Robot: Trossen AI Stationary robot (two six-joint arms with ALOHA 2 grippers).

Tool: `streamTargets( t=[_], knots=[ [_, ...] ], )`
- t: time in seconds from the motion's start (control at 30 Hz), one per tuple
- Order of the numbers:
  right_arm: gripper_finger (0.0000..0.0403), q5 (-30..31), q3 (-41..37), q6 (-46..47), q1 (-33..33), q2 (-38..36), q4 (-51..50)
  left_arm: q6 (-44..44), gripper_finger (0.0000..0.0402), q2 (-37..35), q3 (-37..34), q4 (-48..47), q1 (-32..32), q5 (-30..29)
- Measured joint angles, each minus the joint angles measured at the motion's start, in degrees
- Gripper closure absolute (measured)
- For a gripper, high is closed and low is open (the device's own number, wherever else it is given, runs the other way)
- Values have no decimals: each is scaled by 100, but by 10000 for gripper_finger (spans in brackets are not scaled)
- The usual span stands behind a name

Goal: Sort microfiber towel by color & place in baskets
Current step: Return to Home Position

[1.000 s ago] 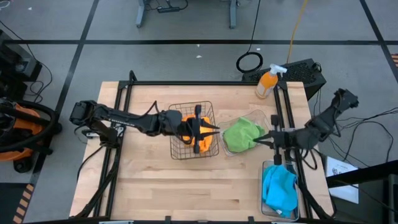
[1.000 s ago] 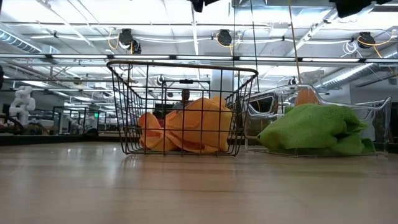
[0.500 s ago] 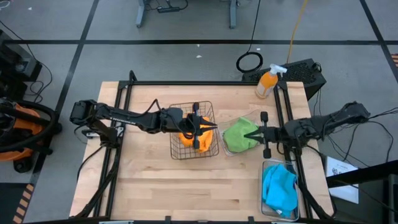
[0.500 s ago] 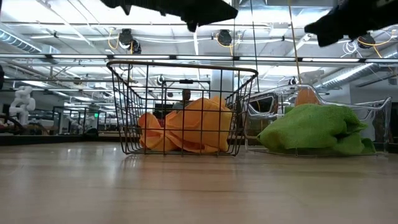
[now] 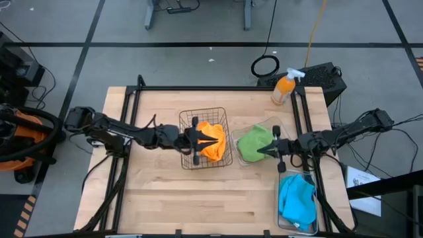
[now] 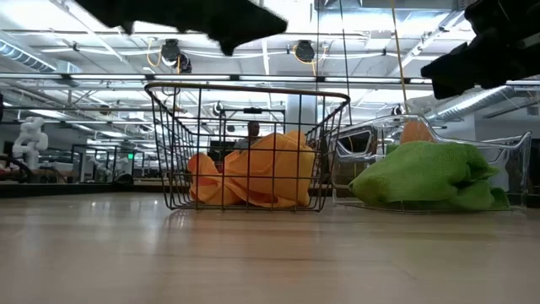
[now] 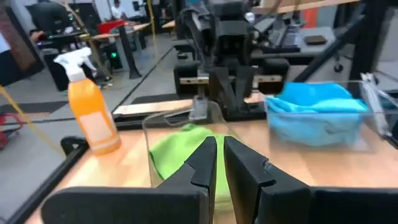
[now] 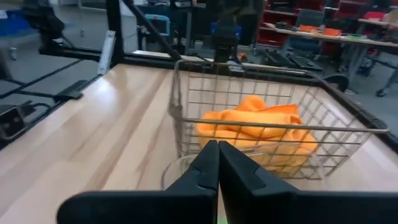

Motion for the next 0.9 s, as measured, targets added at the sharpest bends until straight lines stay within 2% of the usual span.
streamTargets(
  t=[0.23, 0.4, 0.6, 0.9],
  knots=[
    [403, -106, -263, 174, 0, -12, 24, -38, 364, -292, -905, 780, 6, 123],
    [403, -257, -486, 303, 0, -13, 104, -46, 364, -295, -1210, 936, 3, 131],
    [403, -409, -888, 161, 0, -15, 671, -149, 364, -295, -1386, 973, 6, 138],
    [403, -528, -874, 51, 0, -31, 539, -150, 364, -302, -1379, 739, 1, 142]
  ],
)
